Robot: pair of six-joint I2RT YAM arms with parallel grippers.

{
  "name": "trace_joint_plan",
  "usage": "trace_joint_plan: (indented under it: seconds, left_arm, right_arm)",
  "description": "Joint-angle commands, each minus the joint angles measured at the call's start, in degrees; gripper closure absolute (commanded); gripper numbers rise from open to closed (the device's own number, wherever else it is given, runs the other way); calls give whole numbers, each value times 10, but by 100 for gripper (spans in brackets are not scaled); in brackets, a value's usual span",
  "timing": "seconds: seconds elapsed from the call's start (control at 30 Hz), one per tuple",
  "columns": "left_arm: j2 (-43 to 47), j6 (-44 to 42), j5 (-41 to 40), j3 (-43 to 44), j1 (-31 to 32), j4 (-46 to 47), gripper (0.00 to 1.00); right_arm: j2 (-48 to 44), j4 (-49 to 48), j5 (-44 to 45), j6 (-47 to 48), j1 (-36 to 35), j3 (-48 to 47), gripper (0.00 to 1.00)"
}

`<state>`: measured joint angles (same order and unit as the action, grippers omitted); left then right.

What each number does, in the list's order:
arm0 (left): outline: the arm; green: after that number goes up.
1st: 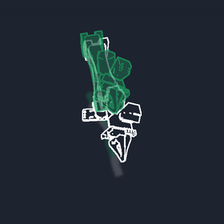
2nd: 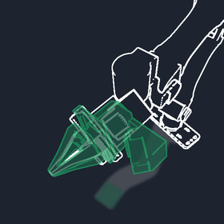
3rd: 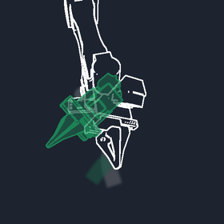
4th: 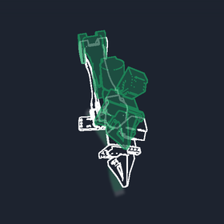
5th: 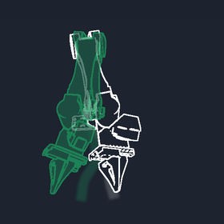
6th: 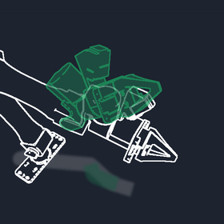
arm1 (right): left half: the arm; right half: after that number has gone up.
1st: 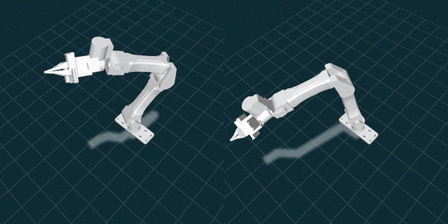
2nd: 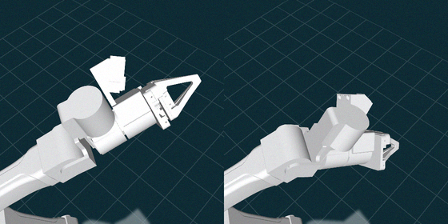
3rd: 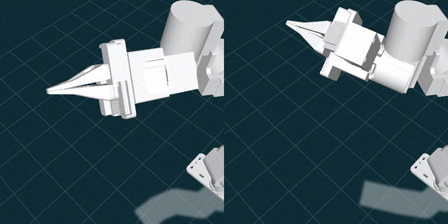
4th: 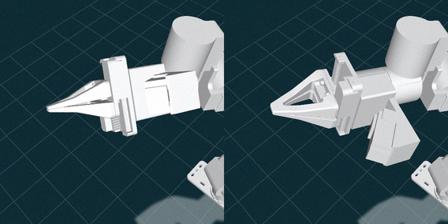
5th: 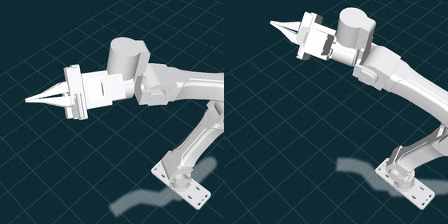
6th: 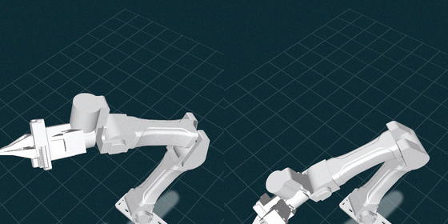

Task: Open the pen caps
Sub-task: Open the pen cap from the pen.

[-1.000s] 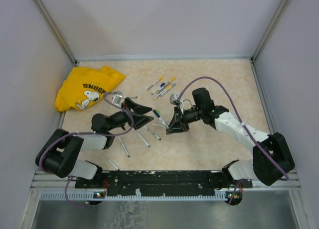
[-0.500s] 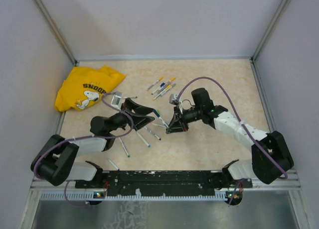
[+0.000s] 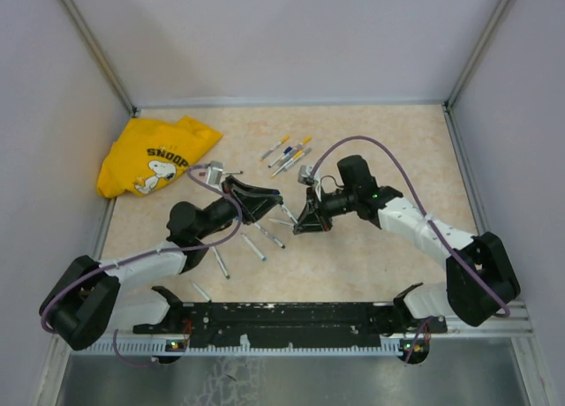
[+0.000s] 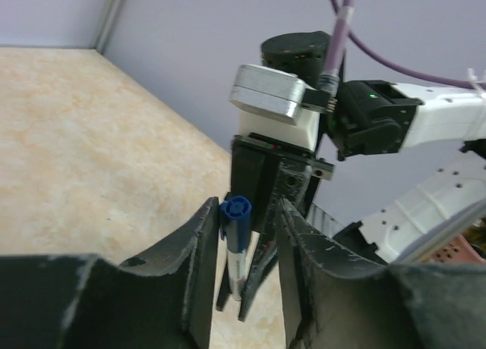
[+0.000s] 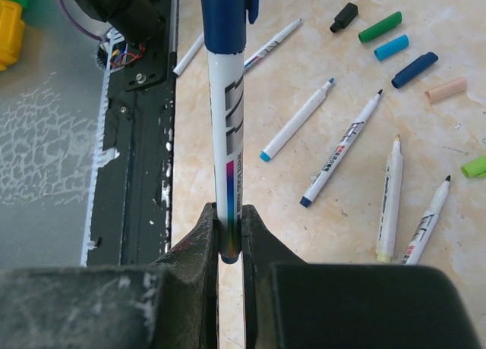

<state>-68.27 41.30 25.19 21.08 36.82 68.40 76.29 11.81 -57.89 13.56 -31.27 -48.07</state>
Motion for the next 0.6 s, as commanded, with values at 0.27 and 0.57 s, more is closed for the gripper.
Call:
trace_joint_plan:
  seconds: [0.27,0.57]
  left_arm:
    - [3,-24,-51,34,17,-82,91]
    - [-4,2,-32,6,17,-17,100]
  right_arm:
    - [-1,4,38,27,-19,-27,100]
    - [-13,-29,16,-18,-17,-21,49]
